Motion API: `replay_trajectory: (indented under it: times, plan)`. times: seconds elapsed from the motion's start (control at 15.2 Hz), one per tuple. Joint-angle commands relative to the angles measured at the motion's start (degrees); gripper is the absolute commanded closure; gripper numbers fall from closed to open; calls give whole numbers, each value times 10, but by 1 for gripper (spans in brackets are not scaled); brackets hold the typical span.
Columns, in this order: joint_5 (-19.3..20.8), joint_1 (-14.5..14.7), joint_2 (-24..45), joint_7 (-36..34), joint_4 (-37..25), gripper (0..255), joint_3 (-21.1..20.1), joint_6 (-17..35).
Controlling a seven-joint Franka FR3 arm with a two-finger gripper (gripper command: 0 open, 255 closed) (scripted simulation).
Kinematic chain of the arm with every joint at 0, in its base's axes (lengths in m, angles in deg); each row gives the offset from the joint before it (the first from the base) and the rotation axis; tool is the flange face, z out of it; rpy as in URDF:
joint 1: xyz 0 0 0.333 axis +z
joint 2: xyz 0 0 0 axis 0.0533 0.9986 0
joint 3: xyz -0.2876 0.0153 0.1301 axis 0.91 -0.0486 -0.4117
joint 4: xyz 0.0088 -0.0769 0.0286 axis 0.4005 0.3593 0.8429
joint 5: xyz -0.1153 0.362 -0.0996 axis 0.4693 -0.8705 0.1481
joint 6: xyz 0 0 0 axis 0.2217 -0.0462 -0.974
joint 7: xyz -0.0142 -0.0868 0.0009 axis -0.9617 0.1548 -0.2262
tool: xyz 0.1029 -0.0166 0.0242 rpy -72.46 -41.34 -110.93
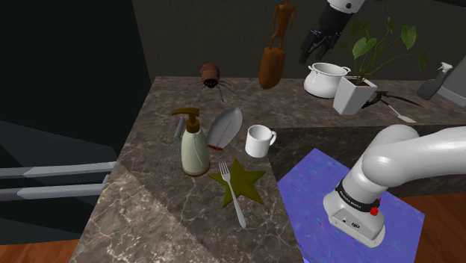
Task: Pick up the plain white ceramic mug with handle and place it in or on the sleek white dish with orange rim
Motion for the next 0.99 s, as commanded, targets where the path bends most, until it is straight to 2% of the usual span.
replay_trajectory:
  times: [0.0, 0.46, 0.92]
  plan:
    - [0, 0, 0, 0, 0, 0, 0, 0]
    - [-26, 18, 24, -55, 87, 0, -53, 85]
    - [-54, 40, 82, -111, 147, 0, -109, 179]
